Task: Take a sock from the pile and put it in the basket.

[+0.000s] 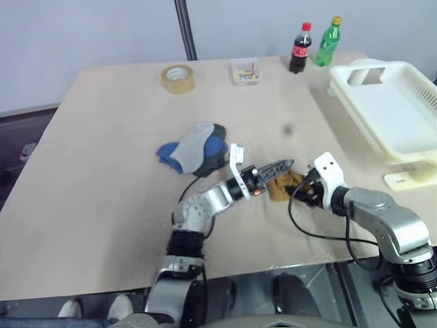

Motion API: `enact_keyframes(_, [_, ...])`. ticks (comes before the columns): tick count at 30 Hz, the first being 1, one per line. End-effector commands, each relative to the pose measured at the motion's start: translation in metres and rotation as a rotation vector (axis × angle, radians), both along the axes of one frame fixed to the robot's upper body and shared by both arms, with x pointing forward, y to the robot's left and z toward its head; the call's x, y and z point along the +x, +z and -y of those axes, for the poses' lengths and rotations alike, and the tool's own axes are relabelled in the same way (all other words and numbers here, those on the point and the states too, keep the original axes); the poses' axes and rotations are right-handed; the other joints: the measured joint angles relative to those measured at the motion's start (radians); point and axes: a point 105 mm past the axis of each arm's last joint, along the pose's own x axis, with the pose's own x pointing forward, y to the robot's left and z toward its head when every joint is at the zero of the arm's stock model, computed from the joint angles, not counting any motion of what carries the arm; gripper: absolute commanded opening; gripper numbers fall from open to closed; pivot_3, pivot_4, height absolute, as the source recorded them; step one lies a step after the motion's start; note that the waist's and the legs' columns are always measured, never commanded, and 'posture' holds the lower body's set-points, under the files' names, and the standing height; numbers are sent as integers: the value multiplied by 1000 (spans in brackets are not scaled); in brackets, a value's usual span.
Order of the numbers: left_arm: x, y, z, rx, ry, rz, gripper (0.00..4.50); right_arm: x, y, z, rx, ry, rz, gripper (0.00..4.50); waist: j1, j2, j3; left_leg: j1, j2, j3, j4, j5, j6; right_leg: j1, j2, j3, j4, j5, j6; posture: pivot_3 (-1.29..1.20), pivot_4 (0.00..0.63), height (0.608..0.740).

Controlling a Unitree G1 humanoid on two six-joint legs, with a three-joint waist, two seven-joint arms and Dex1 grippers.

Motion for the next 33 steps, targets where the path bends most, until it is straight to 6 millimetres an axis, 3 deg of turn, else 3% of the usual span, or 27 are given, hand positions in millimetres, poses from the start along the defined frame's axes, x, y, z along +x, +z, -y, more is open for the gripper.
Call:
enact_keyframes(1, [-6,9,-14,261,75,341,3815,-1,-8,5,-19,-11,-37,1280,0,0,0,0,0,1,-1,0,0,0,0,0,0,0,0,0,150,740])
enact_keyframes(4, [-3,7,-31,424,143,515,3815,0,-9,3,-13,-1,-39,26,3,0,0,1,0,1,-1,0,0,0,0,0,-1,0,0,0,150,740])
enact_keyframes(8, [-11,15,-42,531,151,744,3815,1,-10,-1,22,5,-63,26,1,0,0,0,0,0,-1,0,0,1,0,0,-1,0,0,0,150,740])
enact_keyframes(13, [-17,29,-47,515,160,846,3815,5,1,0,146,-15,-105,26,0,0,0,0,1,0,-1,0,0,1,0,0,-1,0,0,0,150,740])
enact_keyframes(19, [-24,56,-47,445,158,912,3815,14,40,23,278,-40,-85,26,1,1,2,-2,1,0,-1,0,1,-2,0,0,-1,0,0,0,150,740])
enact_keyframes(21, [-25,61,-47,425,149,904,3815,19,63,32,306,-29,-46,26,1,2,2,-7,0,0,-1,0,1,-6,-1,0,-1,0,0,0,150,740])
enact_keyframes(27, [-30,70,-42,336,128,812,3815,46,131,78,298,-90,76,26,1,2,3,-15,0,2,0,0,1,-16,-1,1,2,0,0,0,150,740])
enact_keyframes(30, [-35,68,-37,310,95,773,3815,67,157,117,240,-205,128,26,0,2,4,-16,0,4,0,0,1,-17,-1,2,2,0,0,0,150,740])
enact_keyframes(33, [-37,70,-33,282,89,776,3815,88,164,166,201,-394,110,26,-1,2,5,-16,0,5,0,-1,2,-17,-1,3,1,0,0,0,150,740])
